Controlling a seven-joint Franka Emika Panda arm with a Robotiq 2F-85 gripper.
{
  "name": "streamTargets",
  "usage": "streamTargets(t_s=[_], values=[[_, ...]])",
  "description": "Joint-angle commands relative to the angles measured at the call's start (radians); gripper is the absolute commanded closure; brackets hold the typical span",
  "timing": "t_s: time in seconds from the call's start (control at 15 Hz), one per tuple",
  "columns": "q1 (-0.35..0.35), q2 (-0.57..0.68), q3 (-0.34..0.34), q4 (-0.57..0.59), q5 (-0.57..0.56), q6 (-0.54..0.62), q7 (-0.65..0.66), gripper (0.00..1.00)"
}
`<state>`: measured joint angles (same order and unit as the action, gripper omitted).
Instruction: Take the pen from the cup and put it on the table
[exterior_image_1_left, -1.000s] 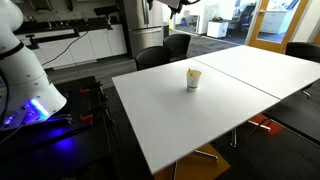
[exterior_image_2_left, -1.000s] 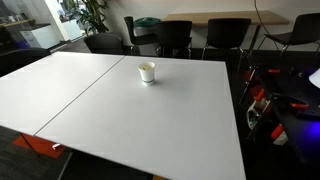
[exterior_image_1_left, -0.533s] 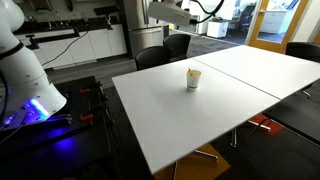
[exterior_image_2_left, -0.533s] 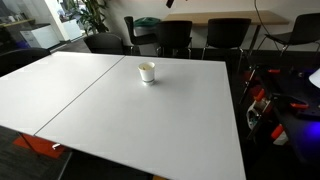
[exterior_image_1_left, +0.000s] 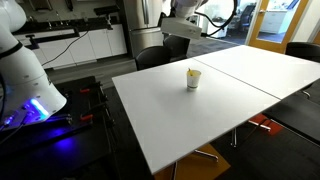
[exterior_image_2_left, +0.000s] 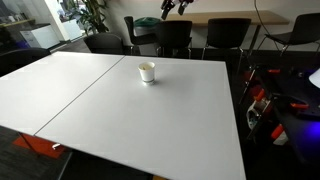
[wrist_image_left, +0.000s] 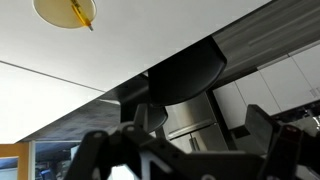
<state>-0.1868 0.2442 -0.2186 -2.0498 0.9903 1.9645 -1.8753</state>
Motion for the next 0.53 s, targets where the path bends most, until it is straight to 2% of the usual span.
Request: streamTargets(t_s=[0.0,0.27,0.33,0.47], values=[[-0.053,0.101,0.027,0.114,-0.008,-0.115,-0.033,0.00],[-0.082,0.183,0.033,0.191,-0.045,-0.197,-0.014,0.00],[-0.070,0.137,0.036,0.130,-0.026,-0.143,-0.006,0.00],[-0.080,0.169,0.039,0.156,-0.034,-0.154,-0.006,0.00]])
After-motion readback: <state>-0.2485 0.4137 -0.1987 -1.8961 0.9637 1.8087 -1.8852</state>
